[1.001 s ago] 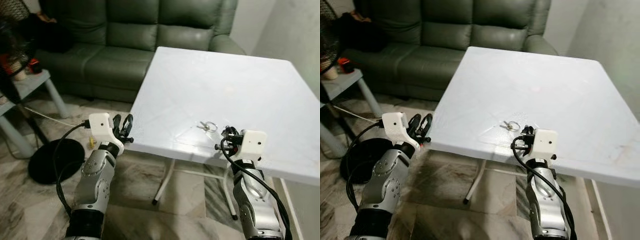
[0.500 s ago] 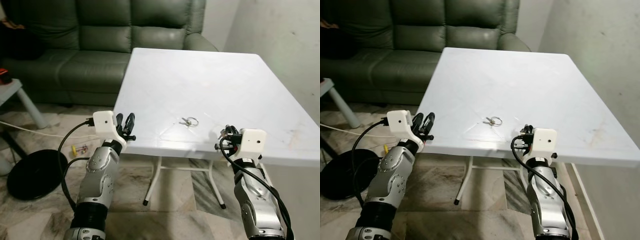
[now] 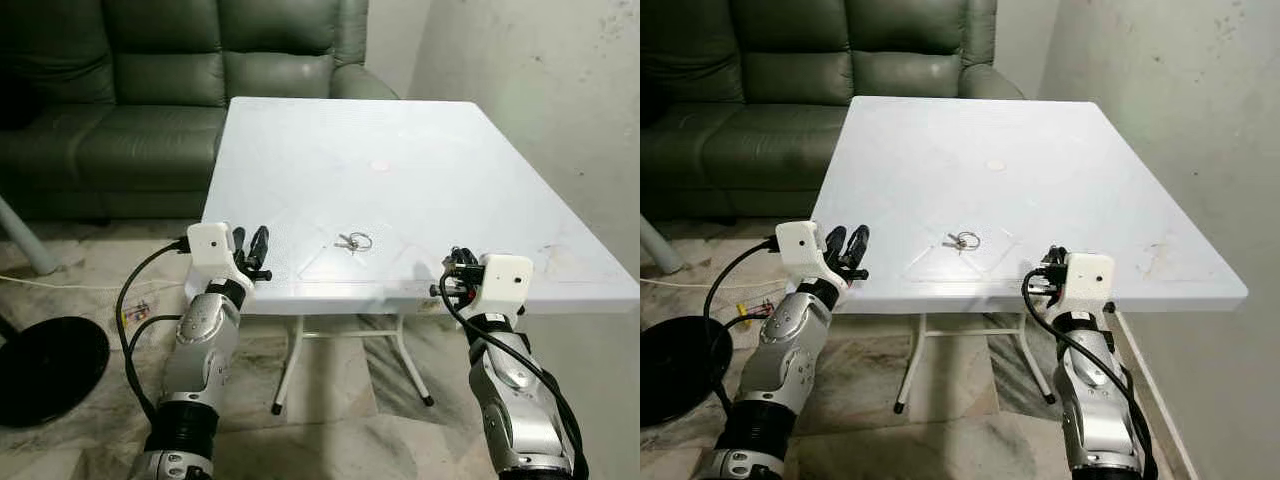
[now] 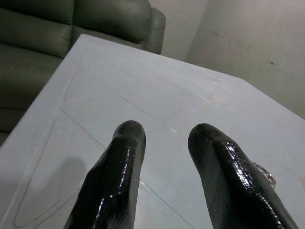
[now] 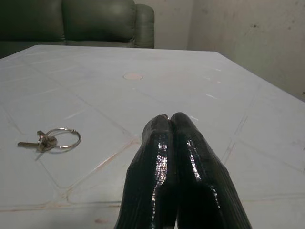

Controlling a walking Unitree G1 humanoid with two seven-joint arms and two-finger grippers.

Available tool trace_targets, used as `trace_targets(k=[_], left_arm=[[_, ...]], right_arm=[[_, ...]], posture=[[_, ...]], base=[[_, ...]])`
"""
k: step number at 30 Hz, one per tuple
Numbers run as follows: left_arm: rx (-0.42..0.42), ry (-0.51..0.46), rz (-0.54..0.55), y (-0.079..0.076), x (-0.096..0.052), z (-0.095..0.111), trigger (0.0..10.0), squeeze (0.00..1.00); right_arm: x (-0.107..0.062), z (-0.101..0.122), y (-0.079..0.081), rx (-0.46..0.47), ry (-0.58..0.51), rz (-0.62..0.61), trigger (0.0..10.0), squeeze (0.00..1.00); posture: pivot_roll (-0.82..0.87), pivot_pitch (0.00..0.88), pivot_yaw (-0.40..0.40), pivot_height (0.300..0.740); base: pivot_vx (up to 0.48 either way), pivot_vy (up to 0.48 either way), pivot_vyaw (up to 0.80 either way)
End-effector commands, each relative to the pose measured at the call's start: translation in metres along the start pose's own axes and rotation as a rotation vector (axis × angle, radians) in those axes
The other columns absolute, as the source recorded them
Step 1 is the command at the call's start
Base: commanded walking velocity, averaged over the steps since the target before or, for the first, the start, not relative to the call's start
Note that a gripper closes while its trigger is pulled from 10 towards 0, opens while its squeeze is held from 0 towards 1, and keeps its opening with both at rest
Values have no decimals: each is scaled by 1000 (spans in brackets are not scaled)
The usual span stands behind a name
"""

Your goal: Hang keys on a hook

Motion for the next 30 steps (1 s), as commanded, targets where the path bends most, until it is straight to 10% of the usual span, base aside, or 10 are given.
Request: trace_targets(k=[1,30], left_arm=[[10,-5,3,0,2,2,10000,0],[0,2,36,3,1,0,10000,0]], right_arm=[[2,2,-1,-12,-4,2,10000,0],[4,3,-1,-25,-4,2,10000,0]], posture=[[57,0,-50,740],[61,0,-49,740]], base=[[0,0,-744],[0,50,-744]])
Point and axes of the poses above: a point about 5 cm out from each wrist's last joint towards the gripper, its own x axis pointing out of the wrist towards the gripper, its own z axis along the axis of the wrist's last joint, y = z × x, the point moved 3 cm from there along x, pointing out of the wrist towards the gripper, and after that the axes turned 15 degrees about -x, right-handed, at the moved point
